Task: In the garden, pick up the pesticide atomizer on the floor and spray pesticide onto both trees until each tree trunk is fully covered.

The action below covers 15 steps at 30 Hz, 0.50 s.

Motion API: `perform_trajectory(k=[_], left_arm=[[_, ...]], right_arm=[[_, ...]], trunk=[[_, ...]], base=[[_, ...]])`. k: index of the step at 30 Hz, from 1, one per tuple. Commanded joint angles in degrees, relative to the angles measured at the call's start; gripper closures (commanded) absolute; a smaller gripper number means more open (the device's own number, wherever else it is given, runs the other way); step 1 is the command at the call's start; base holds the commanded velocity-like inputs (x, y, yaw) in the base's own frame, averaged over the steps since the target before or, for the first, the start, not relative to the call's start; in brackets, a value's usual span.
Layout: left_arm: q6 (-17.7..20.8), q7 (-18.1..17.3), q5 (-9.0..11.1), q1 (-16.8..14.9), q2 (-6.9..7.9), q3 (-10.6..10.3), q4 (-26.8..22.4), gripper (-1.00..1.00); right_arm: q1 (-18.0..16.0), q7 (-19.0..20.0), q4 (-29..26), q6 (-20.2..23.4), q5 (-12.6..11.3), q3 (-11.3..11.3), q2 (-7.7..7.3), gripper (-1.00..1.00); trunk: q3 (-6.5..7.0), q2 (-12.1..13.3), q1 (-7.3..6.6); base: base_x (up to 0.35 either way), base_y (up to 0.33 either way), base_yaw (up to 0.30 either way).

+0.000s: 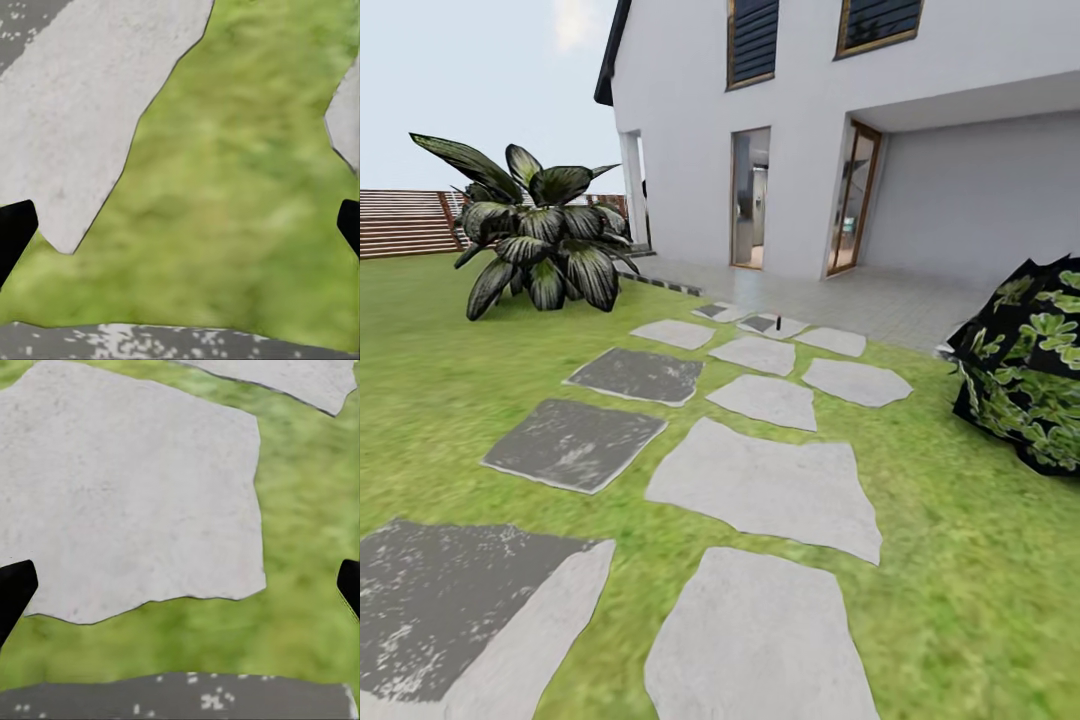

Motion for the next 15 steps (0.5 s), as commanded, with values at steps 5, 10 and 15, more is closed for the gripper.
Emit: perform_trajectory(k=[5, 10, 15], left_arm=[[0.0, 0.0, 0.0, 0.0, 0.00, 0.0, 0.0, -1.00], [0.0, 0.0, 0.0, 0.0, 0.00, 0.0, 0.0, -1.00], [0.0, 0.0, 0.0, 0.0, 0.00, 0.0, 0.0, -1.00]], right_arm=[[0.0, 0.0, 0.0, 0.0, 0.0, 0.0, 0.00, -1.00], [0.0, 0.0, 0.0, 0.0, 0.0, 0.0, 0.00, -1.00], [0.0, 0.0, 0.0, 0.0, 0.0, 0.0, 0.00, -1.00]], trunk=[[0.00, 0.0, 0.00], [0.00, 0.0, 0.00], [0.00, 0.0, 0.00]], base=[[0.340, 0.000, 0.000], [0.340, 0.000, 0.000], [0.340, 0.000, 0.000]])
